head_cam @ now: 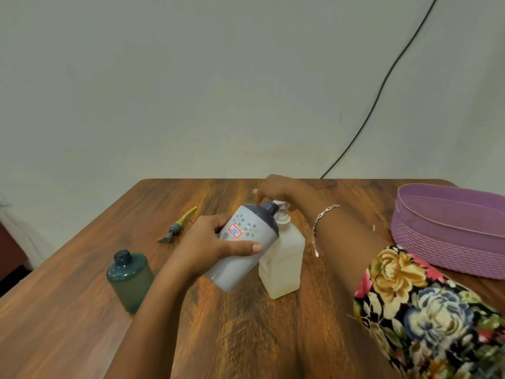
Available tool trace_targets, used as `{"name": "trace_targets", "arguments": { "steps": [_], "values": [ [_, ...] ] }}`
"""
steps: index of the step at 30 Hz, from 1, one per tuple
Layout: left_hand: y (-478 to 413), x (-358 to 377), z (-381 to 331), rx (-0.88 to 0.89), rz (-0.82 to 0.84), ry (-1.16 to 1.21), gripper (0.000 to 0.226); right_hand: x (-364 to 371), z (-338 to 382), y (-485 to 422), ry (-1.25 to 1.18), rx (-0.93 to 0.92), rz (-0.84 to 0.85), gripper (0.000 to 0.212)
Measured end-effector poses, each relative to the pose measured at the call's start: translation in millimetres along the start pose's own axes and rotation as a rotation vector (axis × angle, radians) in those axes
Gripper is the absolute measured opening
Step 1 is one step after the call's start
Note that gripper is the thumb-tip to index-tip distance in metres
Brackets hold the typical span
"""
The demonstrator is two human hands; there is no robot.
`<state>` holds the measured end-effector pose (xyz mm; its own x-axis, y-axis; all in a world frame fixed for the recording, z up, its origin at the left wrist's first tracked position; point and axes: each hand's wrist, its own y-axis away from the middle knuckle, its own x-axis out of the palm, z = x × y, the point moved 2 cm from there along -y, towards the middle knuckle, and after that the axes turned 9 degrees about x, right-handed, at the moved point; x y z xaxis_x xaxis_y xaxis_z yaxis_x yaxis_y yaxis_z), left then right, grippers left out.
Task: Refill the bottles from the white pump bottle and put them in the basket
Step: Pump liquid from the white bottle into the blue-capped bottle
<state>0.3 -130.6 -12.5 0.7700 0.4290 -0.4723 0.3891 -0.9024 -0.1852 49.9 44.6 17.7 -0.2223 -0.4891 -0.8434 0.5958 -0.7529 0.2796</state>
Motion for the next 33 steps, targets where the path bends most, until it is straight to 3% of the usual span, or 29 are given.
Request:
{"name": "trace_targets", "arguments": {
  "steps": [4,15,19,29,33],
  "values": [
    [2,-1,-2,-0.017,-0.026,-0.008,0.055,2,1,-8,0.024,0.019,-0.012,0.026],
    [-2,1,3,-0.036,0.020,-0.031,0.080,12,-5,-14,-0.037,0.047,-0.053,0.029],
    [1,0,-3,-0.022,-0.010,0.005,0.072,1,2,-6,-0.062,-0.006,-0.039,0.025],
    [4,1,4,-0.091,0.022,0.029,0.074,13,-1,-12,0.149,0.000,0.010,0.030],
    [2,1,5,-0.086,0.042,0.060,0.076,12,-2,-11,0.006,0.001,-0.025,0.027]
  ]
}}
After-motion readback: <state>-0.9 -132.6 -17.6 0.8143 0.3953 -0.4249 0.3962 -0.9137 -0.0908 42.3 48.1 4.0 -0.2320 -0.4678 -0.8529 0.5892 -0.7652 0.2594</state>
